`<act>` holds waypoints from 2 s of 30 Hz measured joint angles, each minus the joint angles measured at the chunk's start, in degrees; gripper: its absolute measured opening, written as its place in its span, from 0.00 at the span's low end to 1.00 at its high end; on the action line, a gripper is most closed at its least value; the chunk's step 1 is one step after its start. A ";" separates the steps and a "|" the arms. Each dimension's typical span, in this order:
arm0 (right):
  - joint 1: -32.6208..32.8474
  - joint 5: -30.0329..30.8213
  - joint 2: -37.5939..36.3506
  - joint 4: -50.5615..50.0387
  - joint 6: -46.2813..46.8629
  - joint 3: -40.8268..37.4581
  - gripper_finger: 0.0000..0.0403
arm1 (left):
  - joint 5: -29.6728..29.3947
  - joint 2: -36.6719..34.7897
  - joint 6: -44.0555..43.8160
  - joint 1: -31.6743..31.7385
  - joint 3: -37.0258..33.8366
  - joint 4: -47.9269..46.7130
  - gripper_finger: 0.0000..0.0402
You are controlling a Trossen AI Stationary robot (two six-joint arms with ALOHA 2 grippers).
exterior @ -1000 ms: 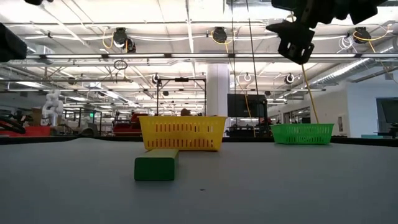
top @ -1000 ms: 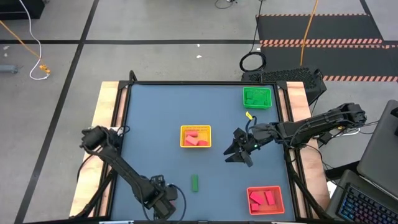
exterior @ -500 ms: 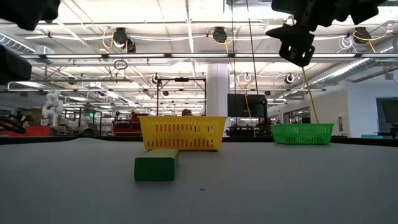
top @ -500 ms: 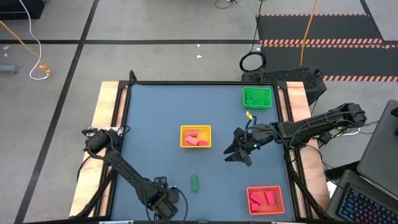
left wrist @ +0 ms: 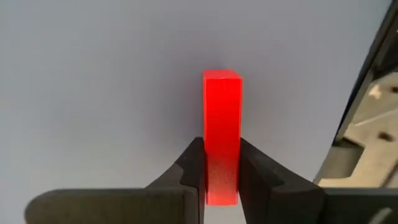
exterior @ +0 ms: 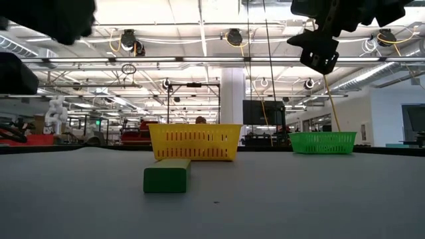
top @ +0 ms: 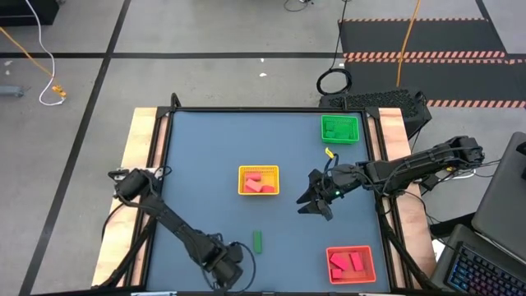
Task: Sort & place blocks by color
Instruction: Put the red block into the orange basket
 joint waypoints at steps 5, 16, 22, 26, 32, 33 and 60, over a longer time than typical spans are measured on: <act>0.00 -0.15 0.00 2.05 0.00 0.00 0.55 | 4.22 -2.55 -4.53 3.93 0.22 -0.04 0.14; -0.89 0.36 0.00 31.47 -5.18 0.00 0.55 | -19.21 -15.93 -4.66 13.00 8.59 0.55 0.14; -1.03 7.64 -0.02 36.50 -5.87 0.00 0.55 | -30.92 -20.49 3.26 18.10 8.85 10.91 0.14; -1.06 11.96 -0.02 36.93 -6.43 0.00 0.55 | -31.16 -20.33 8.07 21.27 8.85 15.05 0.14; -1.11 12.45 -0.02 36.24 -6.17 0.00 0.55 | -30.07 -19.62 12.75 24.38 8.76 19.98 0.14; -1.10 13.35 -0.02 36.13 -6.30 0.02 0.55 | -30.04 -19.70 13.69 24.75 8.76 20.66 0.14; -4.49 20.57 0.33 37.69 -8.81 0.00 0.55 | -27.73 -18.88 13.01 25.46 8.66 23.67 0.14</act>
